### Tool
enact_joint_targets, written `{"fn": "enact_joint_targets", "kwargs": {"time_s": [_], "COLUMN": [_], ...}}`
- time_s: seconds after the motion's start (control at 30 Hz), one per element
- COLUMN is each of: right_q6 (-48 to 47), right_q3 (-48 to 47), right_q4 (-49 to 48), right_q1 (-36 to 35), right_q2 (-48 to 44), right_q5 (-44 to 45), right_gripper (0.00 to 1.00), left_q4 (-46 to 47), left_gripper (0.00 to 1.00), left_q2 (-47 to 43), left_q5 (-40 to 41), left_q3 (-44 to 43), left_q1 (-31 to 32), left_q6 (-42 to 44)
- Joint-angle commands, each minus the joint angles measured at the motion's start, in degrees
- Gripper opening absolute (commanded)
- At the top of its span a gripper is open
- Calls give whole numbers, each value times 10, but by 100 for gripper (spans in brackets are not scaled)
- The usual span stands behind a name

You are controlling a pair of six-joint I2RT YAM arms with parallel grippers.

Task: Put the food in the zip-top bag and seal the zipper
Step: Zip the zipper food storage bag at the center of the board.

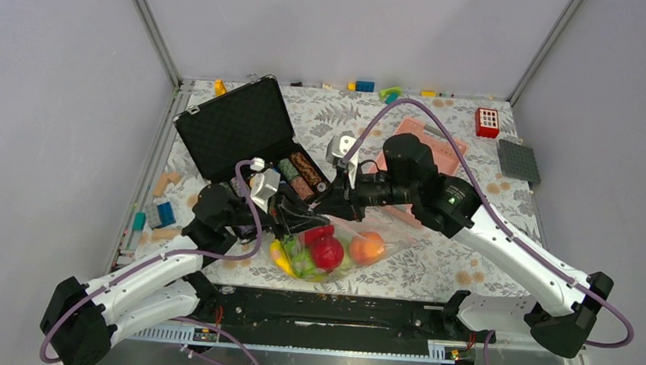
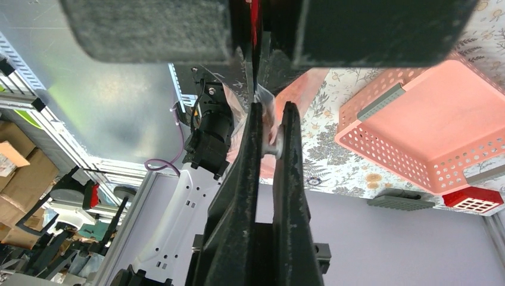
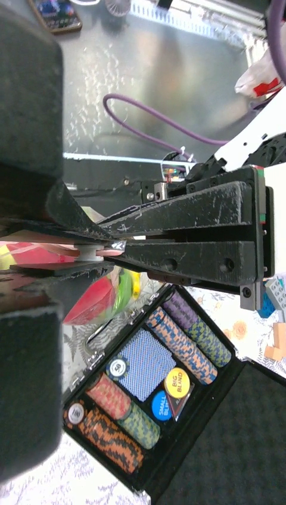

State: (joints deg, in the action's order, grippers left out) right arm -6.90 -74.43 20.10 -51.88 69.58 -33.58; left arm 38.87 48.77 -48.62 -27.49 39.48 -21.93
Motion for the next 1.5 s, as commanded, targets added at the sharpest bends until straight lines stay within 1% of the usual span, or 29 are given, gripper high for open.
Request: {"fn": "enact_joint_targets", "kwargs": {"time_s": [0.0, 0.07, 0.13, 0.27, 0.43, 0.53, 0.6, 0.67, 0.73, 0.83, 0.93, 0.97, 1.13, 1.2, 1.4, 1.43, 1.47], "right_q6": [-95, -87, -70, -35, -22, -25, -27, -27, -33, -41, -45, -48, -64, -68, -76, -75, -73], "right_q3": [-35, -37, -34, -24, -25, -23, -19, -13, -6, 9, 13, 13, 0, -11, -36, -38, -40], "right_q4": [94, 101, 104, 104, 120, 113, 91, 65, 47, 21, 21, 21, 12, 10, 9, 9, 8], "right_q1": [7, 8, 8, 8, 8, 8, 7, 7, 8, 8, 8, 7, 7, 7, 7, 7, 7], "right_q2": [-25, -21, -23, -31, -28, -27, -32, -38, -47, -62, -68, -68, -46, -35, -2, 1, 5], "right_q5": [34, 15, 15, 43, 66, 61, 44, 29, 26, 26, 29, 31, 9, 3, 4, 3, 1], "right_gripper": [11, 11, 12, 12, 13, 19, 20, 27, 30, 28, 22, 23, 38, 42, 47, 46, 44], "left_q4": [75, 70, 67, 72, 68, 59, 51, 48, 45, 44, 43, 43, 52, 48, 41, 40, 39], "left_gripper": [0, 0, 0, 0, 0, 0, 0, 0, 0, 0, 0, 0, 0, 0, 0, 0, 0], "left_q2": [-2, 2, 6, 1, -18, -29, -30, -29, -28, -30, -33, -34, -29, -27, -28, -28, -28], "left_q5": [15, 33, 51, 61, 70, 78, 82, 77, 73, 75, 79, 77, 69, 65, 65, 65, 67], "left_q3": [-3, -6, -6, -2, 5, 9, 9, 7, 6, 8, 9, 9, 6, 4, 3, 3, 3], "left_q1": [-3, -3, -3, -4, -4, -3, -3, -3, -4, -4, -3, -3, -4, -4, -3, -3, -3], "left_q6": [-21, -22, -21, -21, -20, -13, -11, -10, -10, -9, -7, -7, -11, -10, -8, -7, -6]}}
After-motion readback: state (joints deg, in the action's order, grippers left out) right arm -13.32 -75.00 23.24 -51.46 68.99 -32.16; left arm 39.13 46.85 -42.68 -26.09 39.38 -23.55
